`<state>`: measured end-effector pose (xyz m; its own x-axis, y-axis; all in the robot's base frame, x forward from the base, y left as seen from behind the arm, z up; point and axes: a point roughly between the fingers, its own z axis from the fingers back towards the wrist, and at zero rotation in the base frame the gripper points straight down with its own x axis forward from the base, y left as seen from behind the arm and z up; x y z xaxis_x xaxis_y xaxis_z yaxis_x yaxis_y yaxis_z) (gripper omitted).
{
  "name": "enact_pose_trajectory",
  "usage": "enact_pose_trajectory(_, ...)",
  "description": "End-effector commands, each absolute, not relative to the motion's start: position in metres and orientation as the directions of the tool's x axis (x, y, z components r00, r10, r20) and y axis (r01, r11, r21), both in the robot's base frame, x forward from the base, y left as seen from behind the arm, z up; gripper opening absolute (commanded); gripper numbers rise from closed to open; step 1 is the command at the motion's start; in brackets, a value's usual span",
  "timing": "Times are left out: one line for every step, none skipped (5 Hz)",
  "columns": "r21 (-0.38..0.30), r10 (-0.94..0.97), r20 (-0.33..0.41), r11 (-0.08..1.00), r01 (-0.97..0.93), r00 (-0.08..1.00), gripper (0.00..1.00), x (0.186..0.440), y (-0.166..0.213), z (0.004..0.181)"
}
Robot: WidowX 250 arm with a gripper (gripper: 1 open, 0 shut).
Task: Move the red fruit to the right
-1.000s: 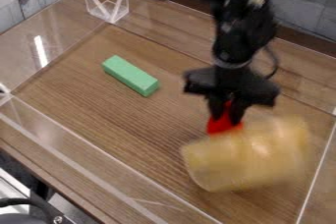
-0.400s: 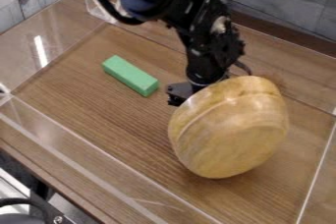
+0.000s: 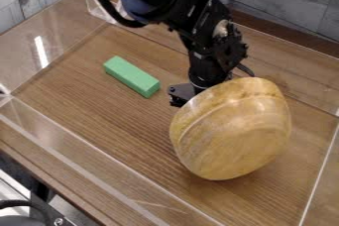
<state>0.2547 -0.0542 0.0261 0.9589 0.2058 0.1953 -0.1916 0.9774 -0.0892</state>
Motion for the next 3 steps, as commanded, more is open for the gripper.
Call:
enact_pose_trajectory(-0.071, 0.122, 0.135, 0.991, -0.114, 0.983, 0.00, 0.244, -0.068, 0.013)
enact_pose_trajectory(-0.075, 0.074, 0.121, 0.995, -0.065, 0.990, 0.00, 0.242, -0.077, 0.012)
enact_pose_trajectory(-0.078, 0.150, 0.103, 0.987, -0.142, 0.983, 0.00, 0.235, -0.089, 0.009)
